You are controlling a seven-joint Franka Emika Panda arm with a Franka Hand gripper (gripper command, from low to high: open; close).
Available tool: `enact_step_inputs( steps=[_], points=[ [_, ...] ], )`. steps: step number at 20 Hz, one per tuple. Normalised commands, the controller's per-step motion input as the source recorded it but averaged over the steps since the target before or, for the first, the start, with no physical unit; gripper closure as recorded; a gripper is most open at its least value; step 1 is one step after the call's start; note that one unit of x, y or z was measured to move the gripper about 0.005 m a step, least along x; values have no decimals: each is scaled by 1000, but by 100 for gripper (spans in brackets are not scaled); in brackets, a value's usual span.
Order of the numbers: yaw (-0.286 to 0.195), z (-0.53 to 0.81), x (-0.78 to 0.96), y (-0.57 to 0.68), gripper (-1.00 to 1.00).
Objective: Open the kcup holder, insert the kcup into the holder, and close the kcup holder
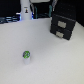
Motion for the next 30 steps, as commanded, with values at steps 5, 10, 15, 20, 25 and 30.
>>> enact_step_inputs(
  steps=[5, 10, 15, 20, 25, 30],
  points=[
    [-163, 77, -323, 409, -100],
    [-196, 21, -386, 549, -100],
    [-192, 3, -386, 589, -100],
    [-191, -40, -374, 594, -100],
    [-187, -103, -355, 600, -100],
    [-177, -113, -374, 637, -100]
  ],
)
